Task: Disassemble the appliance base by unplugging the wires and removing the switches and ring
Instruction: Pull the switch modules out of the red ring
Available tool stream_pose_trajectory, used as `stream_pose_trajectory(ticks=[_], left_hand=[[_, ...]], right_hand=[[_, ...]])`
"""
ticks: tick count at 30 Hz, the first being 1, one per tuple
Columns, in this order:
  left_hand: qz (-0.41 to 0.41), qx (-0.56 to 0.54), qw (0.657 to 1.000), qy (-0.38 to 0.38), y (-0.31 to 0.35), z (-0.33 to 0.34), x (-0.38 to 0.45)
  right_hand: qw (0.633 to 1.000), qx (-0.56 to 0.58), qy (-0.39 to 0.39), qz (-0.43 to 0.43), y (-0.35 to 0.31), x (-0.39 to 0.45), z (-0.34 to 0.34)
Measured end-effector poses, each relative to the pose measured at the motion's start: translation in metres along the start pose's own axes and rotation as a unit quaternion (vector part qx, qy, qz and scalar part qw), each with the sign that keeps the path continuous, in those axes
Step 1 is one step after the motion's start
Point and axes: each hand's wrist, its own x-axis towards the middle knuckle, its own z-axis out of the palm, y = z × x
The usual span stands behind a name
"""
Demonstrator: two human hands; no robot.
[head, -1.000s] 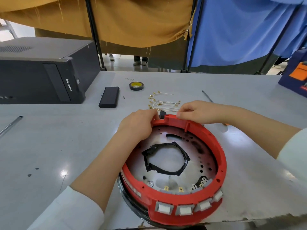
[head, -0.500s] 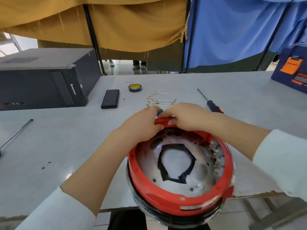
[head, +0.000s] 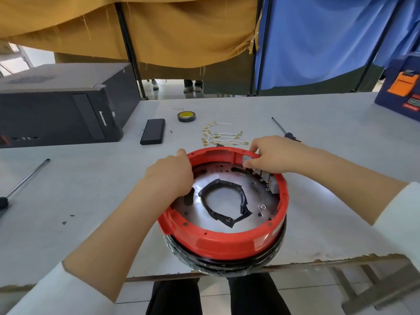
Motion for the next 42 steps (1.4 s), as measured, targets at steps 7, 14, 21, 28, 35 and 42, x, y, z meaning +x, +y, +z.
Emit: stream_pose_trajectory(ticks=[7, 14, 21, 28, 35, 42], left_hand=[[0.217, -0.043, 0.971, 0.087, 0.011, -0.008, 0.011], [0.264, -0.062, 0.961, 0.058, 0.036, -0.010, 0.030], [0.264, -0.123, 0.955, 0.061, 0.026, 0.008, 0.039], [0.254, -0.089, 0.955, 0.122, 0.027, 0.018, 0.046], [0.241, -0.086, 0.957, 0.134, 0.028, 0.019, 0.047], [0.207, -0.056, 0.968, 0.134, 0.031, 0.019, 0.050]], right_hand=[[0.999, -0.015, 0.026, -0.012, -0.006, 0.002, 0.014], [0.983, 0.112, 0.050, -0.137, -0.014, 0.014, 0.026], [0.975, 0.120, 0.063, -0.175, -0.010, 0.027, 0.030], [0.977, 0.047, 0.123, -0.165, -0.012, 0.021, 0.041], [0.975, 0.013, 0.130, -0.178, -0.013, 0.023, 0.042], [0.979, 0.020, 0.115, -0.169, -0.016, 0.026, 0.038]])
